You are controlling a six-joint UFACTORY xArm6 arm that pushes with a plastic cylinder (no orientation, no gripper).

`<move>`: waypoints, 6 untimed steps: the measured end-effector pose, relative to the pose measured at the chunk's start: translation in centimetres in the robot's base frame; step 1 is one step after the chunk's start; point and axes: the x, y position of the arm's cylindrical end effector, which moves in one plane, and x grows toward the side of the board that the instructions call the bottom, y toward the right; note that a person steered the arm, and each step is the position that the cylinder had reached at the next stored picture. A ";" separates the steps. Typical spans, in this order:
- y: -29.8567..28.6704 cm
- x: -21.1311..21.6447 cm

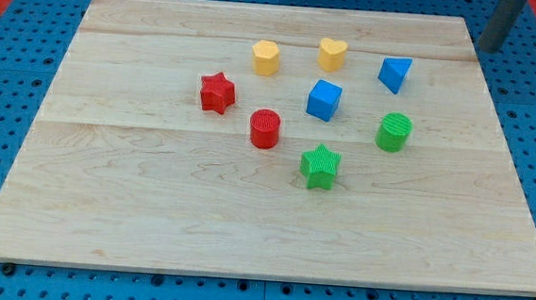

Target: Move green circle slightly left

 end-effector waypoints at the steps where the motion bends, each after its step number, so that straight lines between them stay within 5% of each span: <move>1: -2.3 4.9; 3: -9.5 14.1; 6: -20.3 19.3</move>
